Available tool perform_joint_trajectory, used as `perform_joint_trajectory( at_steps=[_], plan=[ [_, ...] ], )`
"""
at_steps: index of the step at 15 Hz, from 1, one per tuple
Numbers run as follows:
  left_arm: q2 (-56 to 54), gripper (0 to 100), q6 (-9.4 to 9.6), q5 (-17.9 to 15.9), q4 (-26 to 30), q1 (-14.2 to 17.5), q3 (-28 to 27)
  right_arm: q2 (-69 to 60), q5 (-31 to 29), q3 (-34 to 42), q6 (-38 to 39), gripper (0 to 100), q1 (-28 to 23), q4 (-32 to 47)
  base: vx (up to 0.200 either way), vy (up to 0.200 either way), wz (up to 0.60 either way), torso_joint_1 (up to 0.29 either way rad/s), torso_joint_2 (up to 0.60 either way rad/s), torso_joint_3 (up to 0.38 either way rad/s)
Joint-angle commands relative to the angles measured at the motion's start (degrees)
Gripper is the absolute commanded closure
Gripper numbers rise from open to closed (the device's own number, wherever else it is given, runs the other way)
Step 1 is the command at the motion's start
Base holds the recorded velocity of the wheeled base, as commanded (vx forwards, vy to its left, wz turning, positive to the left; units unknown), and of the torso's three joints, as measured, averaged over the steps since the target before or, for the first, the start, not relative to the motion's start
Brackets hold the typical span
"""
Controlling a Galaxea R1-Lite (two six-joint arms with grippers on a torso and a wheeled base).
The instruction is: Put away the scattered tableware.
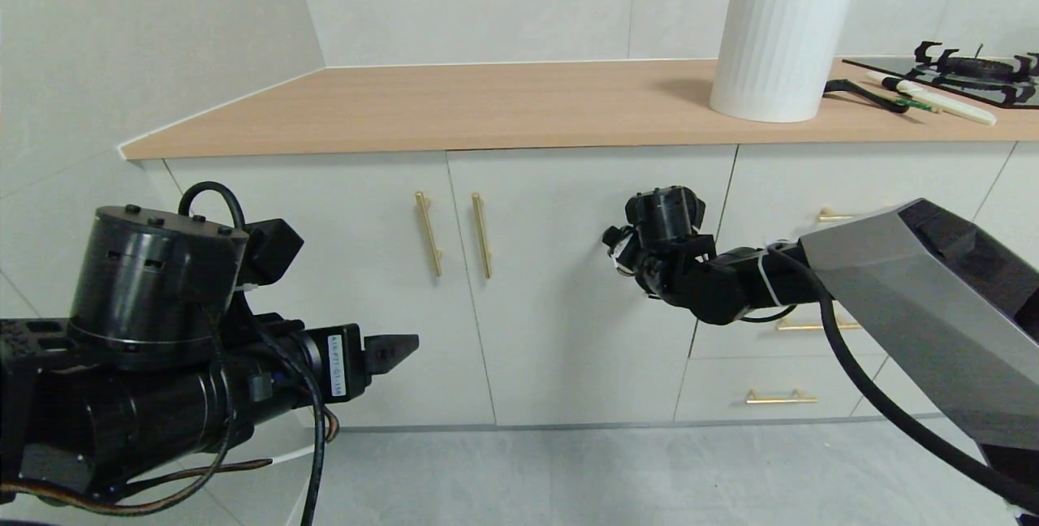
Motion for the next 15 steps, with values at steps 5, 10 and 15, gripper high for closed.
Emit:
perform_joint_trajectory(
  at_steps=[5, 10, 15],
  plan=[
    [0.09, 0, -0.04, 0.04, -0.04, -0.02, 0.01, -0.11, -0.05, 0.06, -0.02, 0, -0.15, 0.01, 0.000, 0.000, 0.00, 0.000, 0.00, 0.000],
    [0.01, 0, -0.04, -0.05, -0.04, -0.02, 0.01, -10.84, 10.23, 14.74, -0.20, 0, 1.61, 0.01, 0.000, 0.000, 0.00, 0.000, 0.00, 0.000],
    [-0.26, 0, -0.04, -0.05, -0.04, -0.02, 0.01, -24.55, 28.34, 29.68, -6.35, 0, 1.70, -0.70, 0.000, 0.000, 0.00, 0.000, 0.00, 0.000]
  ],
)
